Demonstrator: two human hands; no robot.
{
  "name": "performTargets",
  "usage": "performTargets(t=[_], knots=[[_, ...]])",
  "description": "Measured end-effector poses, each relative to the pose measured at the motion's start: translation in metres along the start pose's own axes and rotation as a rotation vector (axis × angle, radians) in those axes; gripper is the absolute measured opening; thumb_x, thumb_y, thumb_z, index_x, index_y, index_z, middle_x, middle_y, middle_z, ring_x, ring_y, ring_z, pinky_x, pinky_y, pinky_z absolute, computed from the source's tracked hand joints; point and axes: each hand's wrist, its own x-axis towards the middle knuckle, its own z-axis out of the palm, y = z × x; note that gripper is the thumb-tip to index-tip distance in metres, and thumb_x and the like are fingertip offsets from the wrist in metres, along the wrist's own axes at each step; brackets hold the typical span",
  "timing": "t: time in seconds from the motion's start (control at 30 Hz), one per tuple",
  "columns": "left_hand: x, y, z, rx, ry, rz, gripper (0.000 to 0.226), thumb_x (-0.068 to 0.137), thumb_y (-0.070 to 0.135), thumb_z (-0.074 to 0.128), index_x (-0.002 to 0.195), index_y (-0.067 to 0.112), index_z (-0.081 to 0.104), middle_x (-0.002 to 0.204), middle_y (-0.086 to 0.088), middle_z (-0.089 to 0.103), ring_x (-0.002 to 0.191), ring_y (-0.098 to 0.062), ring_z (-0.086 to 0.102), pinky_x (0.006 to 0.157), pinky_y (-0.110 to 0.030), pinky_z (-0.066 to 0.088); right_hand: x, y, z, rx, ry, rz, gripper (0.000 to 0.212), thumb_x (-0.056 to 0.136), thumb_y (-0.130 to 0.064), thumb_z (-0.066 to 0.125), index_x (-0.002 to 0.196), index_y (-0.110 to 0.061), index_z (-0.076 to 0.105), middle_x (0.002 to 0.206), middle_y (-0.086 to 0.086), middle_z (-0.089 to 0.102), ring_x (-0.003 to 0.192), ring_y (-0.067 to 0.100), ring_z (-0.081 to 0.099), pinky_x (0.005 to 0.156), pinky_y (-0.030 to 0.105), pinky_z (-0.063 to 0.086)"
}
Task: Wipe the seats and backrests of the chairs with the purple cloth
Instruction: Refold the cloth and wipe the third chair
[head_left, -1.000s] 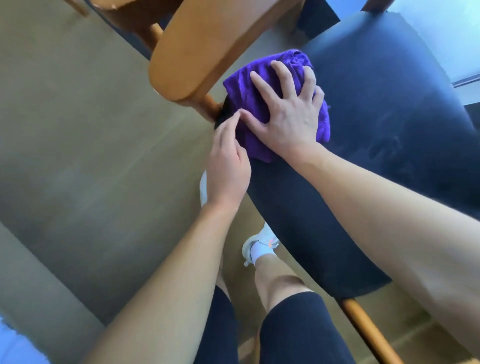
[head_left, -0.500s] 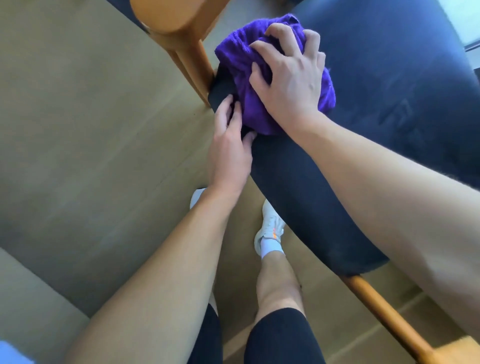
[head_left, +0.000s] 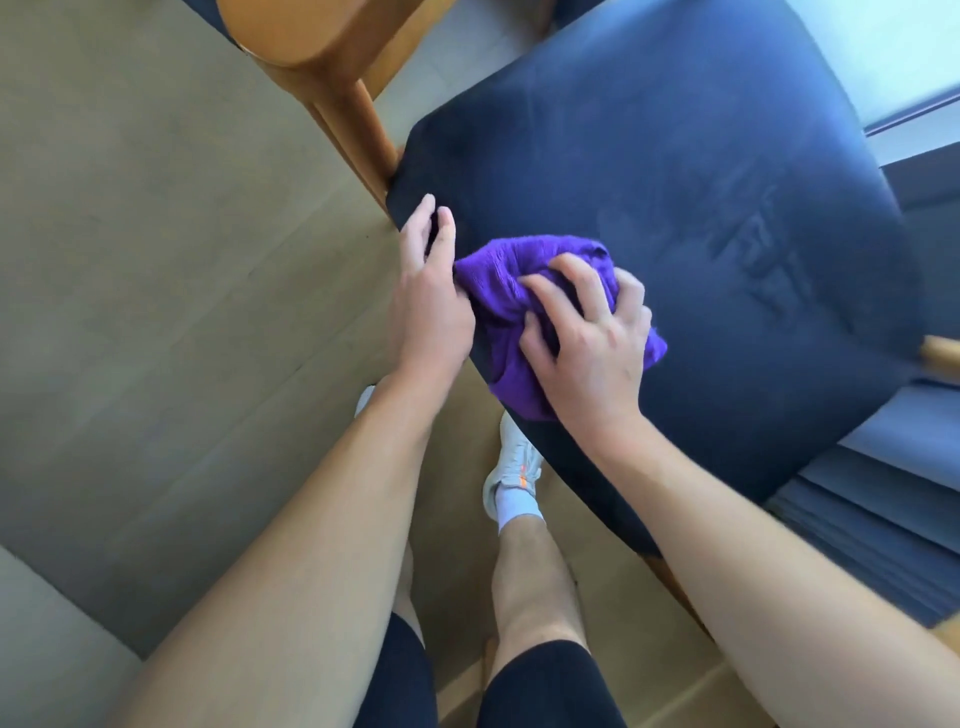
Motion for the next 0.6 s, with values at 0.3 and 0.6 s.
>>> performTargets(t=[0.3, 0.6], knots=[[-0.003, -0.011, 0.002, -0.126, 0.075, 0.031, 0.049, 0.094, -0.005, 0.054, 0.142, -0.001, 0.047, 0.152, -0.011, 0.039, 0.142, -0.022, 0.038, 0.115, -0.015, 0.024, 0.039, -0.023, 0.017, -0.012, 0.012, 0.225, 0.033, 0.088, -0.045, 0.059, 0.117, -0.033, 0.068, 0.134, -0.008, 0.059, 0.112, 0.037, 0.051, 0.082, 0.045, 0.041], [-0.003, 0.004, 0.003, -0.115, 0.078, -0.055, 0.05, 0.093, -0.005, 0.054, 0.143, 0.003, 0.048, 0.155, -0.005, 0.036, 0.142, -0.016, 0.036, 0.108, -0.007, 0.022, 0.07, -0.023, 0.017, 0.005, -0.029, 0.142, 0.032, 0.094, -0.044, 0.051, 0.122, -0.037, 0.065, 0.134, -0.014, 0.056, 0.115, 0.032, 0.049, 0.086, 0.043, 0.039]])
